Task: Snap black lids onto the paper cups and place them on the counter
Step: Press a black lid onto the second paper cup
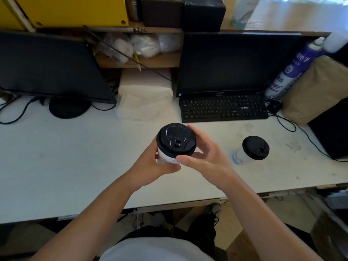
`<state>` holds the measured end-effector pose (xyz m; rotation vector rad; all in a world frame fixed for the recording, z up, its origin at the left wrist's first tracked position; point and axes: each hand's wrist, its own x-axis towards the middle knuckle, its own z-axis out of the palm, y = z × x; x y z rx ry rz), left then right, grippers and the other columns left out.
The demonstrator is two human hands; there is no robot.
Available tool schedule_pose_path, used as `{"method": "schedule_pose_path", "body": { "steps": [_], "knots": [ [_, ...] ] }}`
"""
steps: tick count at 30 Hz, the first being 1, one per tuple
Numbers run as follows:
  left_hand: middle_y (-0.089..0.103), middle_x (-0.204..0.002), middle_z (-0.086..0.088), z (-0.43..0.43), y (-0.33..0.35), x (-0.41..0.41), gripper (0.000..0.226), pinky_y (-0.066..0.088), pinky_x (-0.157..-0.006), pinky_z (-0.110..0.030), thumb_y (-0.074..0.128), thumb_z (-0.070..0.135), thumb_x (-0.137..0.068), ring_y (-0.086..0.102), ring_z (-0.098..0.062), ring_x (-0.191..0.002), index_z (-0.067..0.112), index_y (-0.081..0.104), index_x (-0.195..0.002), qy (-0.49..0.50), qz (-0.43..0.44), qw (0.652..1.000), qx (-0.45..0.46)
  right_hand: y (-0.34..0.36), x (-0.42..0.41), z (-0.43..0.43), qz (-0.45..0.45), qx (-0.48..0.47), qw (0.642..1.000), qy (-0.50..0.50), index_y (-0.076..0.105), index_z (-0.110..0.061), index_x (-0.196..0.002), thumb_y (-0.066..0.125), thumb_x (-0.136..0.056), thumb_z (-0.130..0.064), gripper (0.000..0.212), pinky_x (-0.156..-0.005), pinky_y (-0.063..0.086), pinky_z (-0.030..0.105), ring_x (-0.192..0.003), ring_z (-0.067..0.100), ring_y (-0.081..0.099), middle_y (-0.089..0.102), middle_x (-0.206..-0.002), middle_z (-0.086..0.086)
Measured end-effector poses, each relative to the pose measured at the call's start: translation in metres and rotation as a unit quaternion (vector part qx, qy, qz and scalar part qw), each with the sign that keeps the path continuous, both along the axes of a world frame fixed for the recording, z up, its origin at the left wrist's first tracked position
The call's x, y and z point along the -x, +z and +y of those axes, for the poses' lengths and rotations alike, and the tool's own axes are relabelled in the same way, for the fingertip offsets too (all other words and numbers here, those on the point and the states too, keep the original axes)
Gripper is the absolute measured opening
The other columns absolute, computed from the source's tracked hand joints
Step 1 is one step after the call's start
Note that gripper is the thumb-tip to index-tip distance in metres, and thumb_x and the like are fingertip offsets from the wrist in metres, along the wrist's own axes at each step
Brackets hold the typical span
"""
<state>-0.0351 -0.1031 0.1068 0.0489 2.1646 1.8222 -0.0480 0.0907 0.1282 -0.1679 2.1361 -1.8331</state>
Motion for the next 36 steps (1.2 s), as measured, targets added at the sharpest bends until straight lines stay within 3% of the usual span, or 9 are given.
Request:
{"method": "schedule_pose_path", "body": {
  "steps": [2,6,9,12,17,21,25,30,36],
  "knots": [
    [0.059,-0.137,0.022,-0.003,-0.007,0.000,0.079,0.038,-0.117,-0.044,0.077,0.012,-0.079,0.049,-0.004,-0.134,0.044,0.044,-0.144,0.000,-0.018,1.000,0.001,-0.012,0.002,0.002,0.003,-0.026,1.000,-0.007,0.043,-0.025,-0.150,0.089,-0.075,-0.013,0.090,-0.093,0.058,0.028,-0.128,0.002,0.055,0.062,-0.135,-0.012],
    [0.065,-0.135,0.008,-0.001,-0.014,-0.001,0.072,0.041,-0.106,-0.033,0.047,-0.002,-0.072,0.053,-0.011,-0.132,0.035,0.061,-0.132,0.012,-0.085,0.982,-0.170,-0.037,0.005,0.005,-0.008,-0.090,0.996,-0.003,0.042,-0.030,-0.150,0.089,-0.075,-0.022,0.089,-0.097,0.056,0.034,-0.131,0.006,0.052,0.057,-0.141,-0.016],
    [0.065,-0.136,0.005,0.003,-0.029,-0.001,0.043,0.042,-0.107,-0.040,0.044,0.016,-0.097,0.051,-0.021,-0.135,0.033,0.066,-0.130,0.095,-0.174,0.949,-0.244,-0.052,0.009,0.004,-0.034,-0.109,0.994,-0.003,0.041,-0.029,-0.151,0.088,-0.076,-0.022,0.089,-0.106,0.047,0.031,-0.129,0.006,0.053,0.054,-0.144,-0.015],
    [0.064,-0.136,0.012,0.011,-0.046,-0.002,0.031,0.043,-0.112,-0.047,0.044,0.040,-0.105,0.052,-0.019,-0.134,0.041,0.067,-0.127,0.153,-0.212,0.942,-0.209,-0.065,0.012,0.002,-0.072,-0.077,0.994,-0.016,0.045,-0.032,-0.145,0.088,-0.075,-0.010,0.085,-0.108,0.045,0.033,-0.131,0.009,0.052,0.056,-0.142,-0.013],
    [0.067,-0.128,0.014,0.022,-0.065,-0.004,0.031,0.052,-0.103,-0.044,0.040,0.041,-0.107,0.056,-0.014,-0.129,0.041,0.063,-0.128,0.191,-0.195,0.941,-0.198,-0.086,0.008,0.002,-0.163,0.077,0.982,-0.058,0.058,-0.035,-0.130,0.076,-0.080,0.011,0.071,-0.102,0.053,0.033,-0.125,0.002,0.059,0.069,-0.124,-0.022],
    [0.065,-0.128,0.012,0.025,-0.073,-0.001,0.031,0.052,-0.103,-0.045,0.037,0.040,-0.108,0.057,-0.017,-0.127,0.041,0.062,-0.124,0.207,-0.199,0.937,-0.198,-0.094,0.011,0.004,-0.261,0.188,0.942,-0.099,0.060,-0.023,-0.139,0.062,-0.099,-0.012,0.041,-0.106,0.050,0.049,-0.133,0.018,0.056,0.065,-0.138,-0.005],
    [0.063,-0.132,0.008,0.027,-0.082,0.003,0.032,0.052,-0.104,-0.047,0.035,0.040,-0.108,0.054,-0.019,-0.130,0.038,0.062,-0.126,0.216,-0.194,0.939,-0.184,-0.099,0.009,-0.005,-0.275,0.191,0.933,-0.133,0.070,-0.022,-0.128,0.053,-0.104,-0.033,0.031,-0.100,0.055,0.048,-0.132,0.015,0.056,0.070,-0.130,-0.006],
    [0.063,-0.130,0.005,0.028,-0.091,0.003,0.031,0.054,-0.101,-0.051,0.036,0.041,-0.108,0.055,-0.022,-0.129,0.036,0.063,-0.121,0.244,-0.199,0.933,-0.173,-0.107,0.008,-0.016,-0.291,0.196,0.919,-0.178,0.071,-0.020,-0.126,0.052,-0.105,-0.025,0.029,-0.086,0.062,0.045,-0.129,0.019,0.058,0.071,-0.129,0.000],
    [0.065,-0.126,0.005,0.025,-0.098,0.006,0.031,0.055,-0.099,-0.053,0.038,0.043,-0.107,0.059,-0.021,-0.124,0.032,0.063,-0.122,0.253,-0.196,0.933,-0.164,-0.112,0.009,-0.026,-0.306,0.192,0.912,-0.192,0.073,-0.018,-0.121,0.053,-0.104,-0.034,0.031,-0.087,0.061,0.048,-0.129,0.017,0.057,0.069,-0.130,0.001]
  ]
}}
